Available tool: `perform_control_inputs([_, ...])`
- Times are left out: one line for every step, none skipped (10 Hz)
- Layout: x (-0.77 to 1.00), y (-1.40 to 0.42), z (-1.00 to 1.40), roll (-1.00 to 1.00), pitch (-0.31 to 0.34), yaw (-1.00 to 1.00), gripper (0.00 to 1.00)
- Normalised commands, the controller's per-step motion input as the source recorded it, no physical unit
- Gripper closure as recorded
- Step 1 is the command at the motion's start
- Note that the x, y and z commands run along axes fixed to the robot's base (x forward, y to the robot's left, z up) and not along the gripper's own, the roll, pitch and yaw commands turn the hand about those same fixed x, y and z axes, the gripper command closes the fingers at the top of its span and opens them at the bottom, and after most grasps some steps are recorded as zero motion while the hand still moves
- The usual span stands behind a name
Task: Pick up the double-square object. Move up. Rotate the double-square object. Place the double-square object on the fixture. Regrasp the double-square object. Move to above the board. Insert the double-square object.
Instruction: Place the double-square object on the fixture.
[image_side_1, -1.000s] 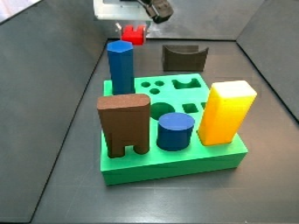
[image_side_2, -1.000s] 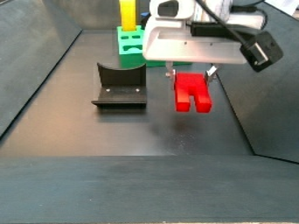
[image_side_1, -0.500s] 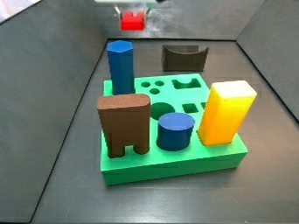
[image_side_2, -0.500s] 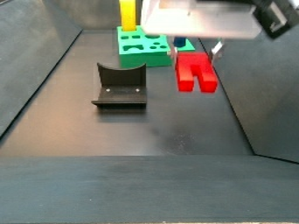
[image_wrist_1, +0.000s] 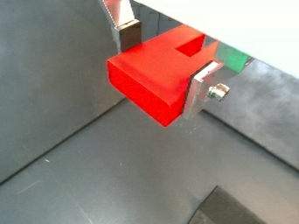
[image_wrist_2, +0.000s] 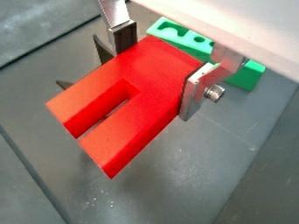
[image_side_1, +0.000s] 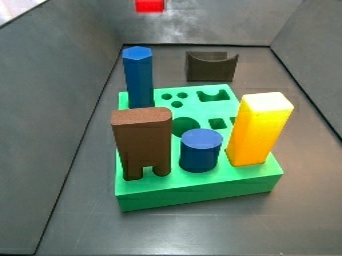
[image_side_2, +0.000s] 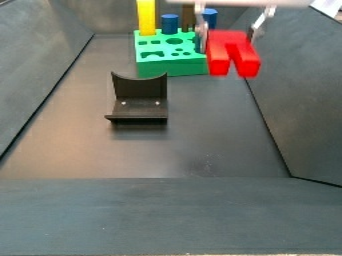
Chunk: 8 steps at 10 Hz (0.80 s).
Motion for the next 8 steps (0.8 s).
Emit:
perform_control_inputs([0.0, 0.02, 0.21, 0.05, 0.071, -0.01, 1.0])
perform_control_inputs([1.0, -0.37, 0.16, 0.19, 0.236, 0.12, 1.0])
perform_control_inputs([1.0, -0.36, 0.13, 0.18, 0.244, 0.12, 1.0])
perform_control_inputs([1.0, -0.32, 0.12, 0.17, 0.251, 0.11, 1.0])
perform_control_inputs([1.0, -0.29, 0.11, 0.15, 0.217, 0.09, 1.0])
perform_control_inputs([1.0, -0.27, 0.1, 0.12, 0.177, 0.08, 1.0])
perform_control_inputs([1.0, -0.25, 0.09, 0.11, 0.153, 0.06, 1.0])
perform_control_inputs([1.0, -0.24, 0.09, 0.1, 0.145, 0.06, 1.0])
